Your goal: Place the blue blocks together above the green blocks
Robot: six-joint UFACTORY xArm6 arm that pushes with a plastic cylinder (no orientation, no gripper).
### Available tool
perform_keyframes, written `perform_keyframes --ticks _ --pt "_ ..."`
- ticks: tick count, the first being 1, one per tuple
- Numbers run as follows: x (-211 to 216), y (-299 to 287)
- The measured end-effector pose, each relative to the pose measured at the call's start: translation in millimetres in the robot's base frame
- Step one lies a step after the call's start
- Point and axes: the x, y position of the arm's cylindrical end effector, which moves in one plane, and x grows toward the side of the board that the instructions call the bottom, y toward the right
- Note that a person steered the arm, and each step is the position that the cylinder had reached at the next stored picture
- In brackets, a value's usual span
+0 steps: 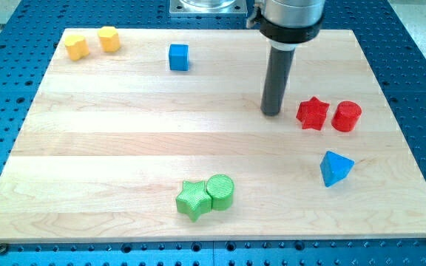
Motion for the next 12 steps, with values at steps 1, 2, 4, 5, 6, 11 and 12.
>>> perform_keyframes --ticks 1,2,4,5,6,11,12 --pt "0 25" --pt "0 43" --pt "-95 -16" --pt "-156 -57" --pt "-173 -132" --pt "-22 -148" --pt "-25 -131"
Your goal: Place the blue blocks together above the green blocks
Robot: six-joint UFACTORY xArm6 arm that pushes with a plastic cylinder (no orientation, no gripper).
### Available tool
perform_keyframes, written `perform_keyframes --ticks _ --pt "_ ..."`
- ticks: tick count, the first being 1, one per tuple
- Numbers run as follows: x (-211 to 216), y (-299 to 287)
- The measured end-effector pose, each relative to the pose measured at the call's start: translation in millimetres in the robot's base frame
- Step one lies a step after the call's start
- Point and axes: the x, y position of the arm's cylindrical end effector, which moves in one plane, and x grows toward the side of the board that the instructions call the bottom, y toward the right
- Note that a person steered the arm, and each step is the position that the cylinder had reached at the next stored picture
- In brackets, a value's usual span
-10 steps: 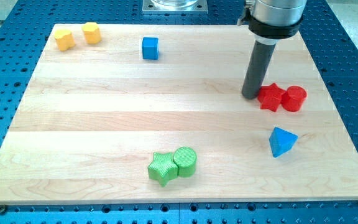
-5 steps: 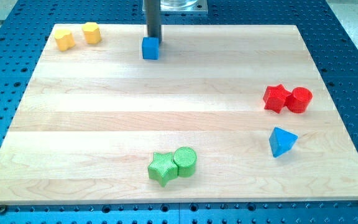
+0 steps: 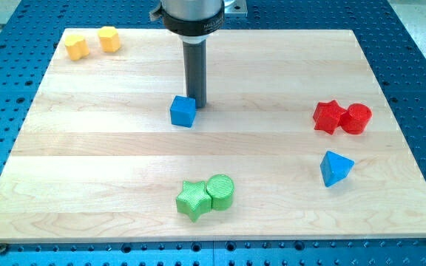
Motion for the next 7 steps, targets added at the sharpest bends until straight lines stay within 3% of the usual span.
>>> perform_keyframes --ticks 1,3,5,7 --pt "-7 28" --pt "123 127" --pt "207 225" --pt "147 232"
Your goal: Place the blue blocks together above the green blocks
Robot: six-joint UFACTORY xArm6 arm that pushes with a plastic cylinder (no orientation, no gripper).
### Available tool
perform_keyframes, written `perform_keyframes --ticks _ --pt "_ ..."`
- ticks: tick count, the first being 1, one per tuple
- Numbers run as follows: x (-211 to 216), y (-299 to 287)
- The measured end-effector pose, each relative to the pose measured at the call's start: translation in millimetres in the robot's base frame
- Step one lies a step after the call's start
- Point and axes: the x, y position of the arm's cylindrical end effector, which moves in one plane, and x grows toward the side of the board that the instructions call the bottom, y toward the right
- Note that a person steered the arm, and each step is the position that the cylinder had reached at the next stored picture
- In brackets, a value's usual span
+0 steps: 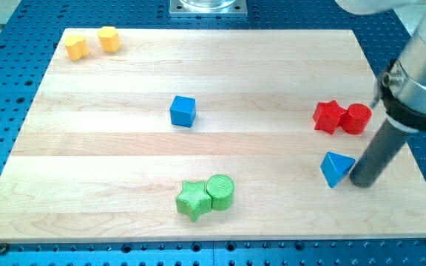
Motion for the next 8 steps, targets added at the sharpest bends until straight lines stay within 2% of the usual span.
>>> perform_keyframes --ticks 1,2,3,6,7,8 --pt "-16 -35" --pt "10 -37" --pt "13 -54" --pt "-84 -183" --pt "-98 -209" --pt "-87 -193"
